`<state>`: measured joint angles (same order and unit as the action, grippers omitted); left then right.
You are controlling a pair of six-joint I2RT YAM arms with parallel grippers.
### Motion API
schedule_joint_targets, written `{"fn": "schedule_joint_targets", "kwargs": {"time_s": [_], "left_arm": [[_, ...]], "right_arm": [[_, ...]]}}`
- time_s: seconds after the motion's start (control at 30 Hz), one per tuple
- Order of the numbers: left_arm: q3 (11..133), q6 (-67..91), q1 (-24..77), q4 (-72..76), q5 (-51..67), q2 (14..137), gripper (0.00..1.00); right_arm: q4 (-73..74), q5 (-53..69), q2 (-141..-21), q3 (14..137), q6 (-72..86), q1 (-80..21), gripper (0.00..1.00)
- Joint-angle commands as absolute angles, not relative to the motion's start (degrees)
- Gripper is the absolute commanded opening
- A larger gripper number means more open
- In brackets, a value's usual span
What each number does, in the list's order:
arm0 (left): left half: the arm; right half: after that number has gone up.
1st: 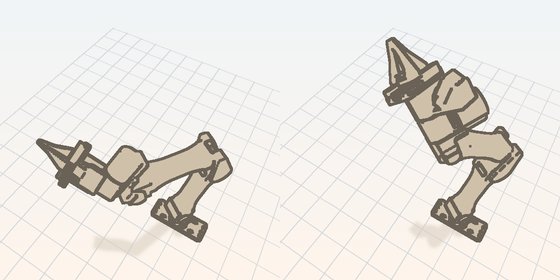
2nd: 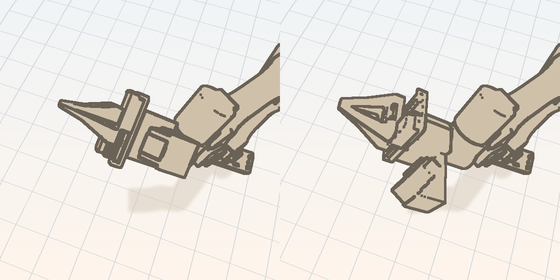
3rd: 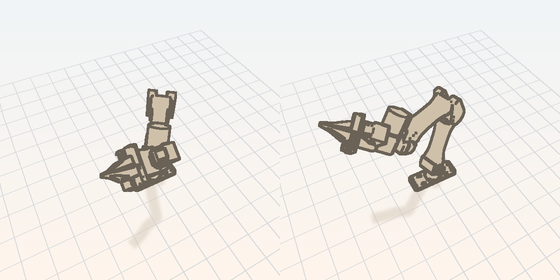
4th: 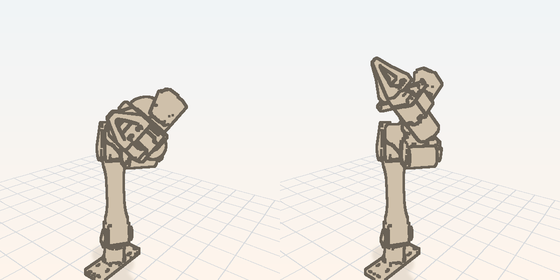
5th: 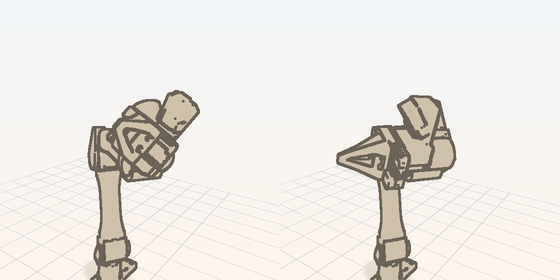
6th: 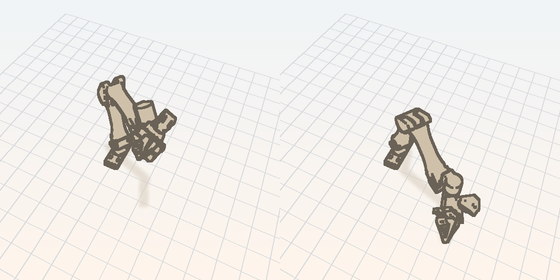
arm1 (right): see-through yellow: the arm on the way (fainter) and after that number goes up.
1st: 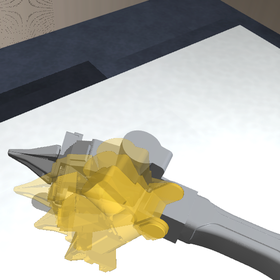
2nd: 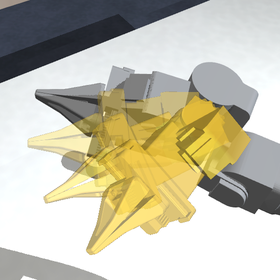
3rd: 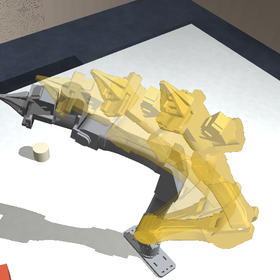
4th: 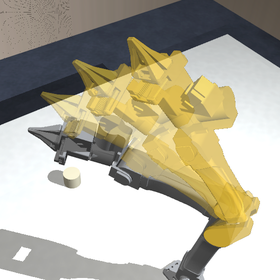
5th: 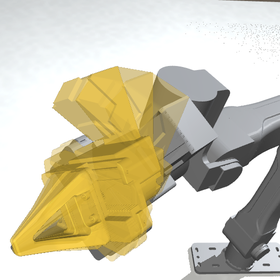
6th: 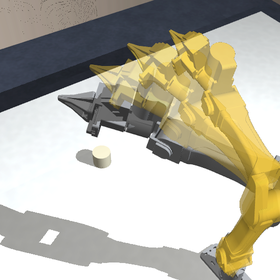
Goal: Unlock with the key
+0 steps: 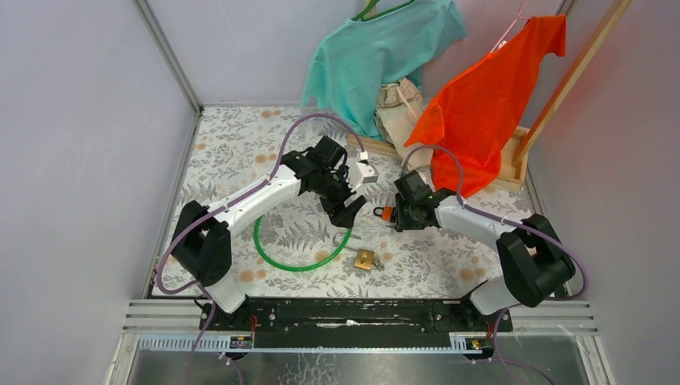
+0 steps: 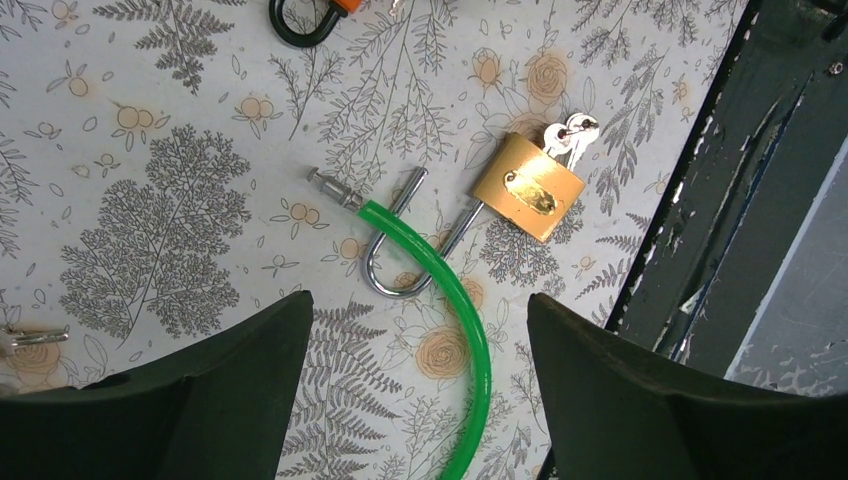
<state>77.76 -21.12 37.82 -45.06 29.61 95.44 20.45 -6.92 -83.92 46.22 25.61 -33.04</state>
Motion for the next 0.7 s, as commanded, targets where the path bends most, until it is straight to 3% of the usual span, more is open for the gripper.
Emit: {"fn": "schedule_joint_targets", "kwargs": {"time_s": [0.0,0.37,0.67], "left_arm": [[76.5,-21.9,37.7,-45.7,29.0,93.6,0.85],[76.3,-22.6,37.6,-45.7,28.4,93.4,0.84],[76.0,-23.0,37.6,-46.1,27.9,92.7,0.84]], "right_arm": [[20.2,-8.8,-86.0,49.4,29.2,-33.6,0.38],[19.2,-13.4,-88.3,48.5,30.8,-33.6,0.31],[19.9,-13.0,-88.5,50.9,31.8,-33.6,0.32]]}}
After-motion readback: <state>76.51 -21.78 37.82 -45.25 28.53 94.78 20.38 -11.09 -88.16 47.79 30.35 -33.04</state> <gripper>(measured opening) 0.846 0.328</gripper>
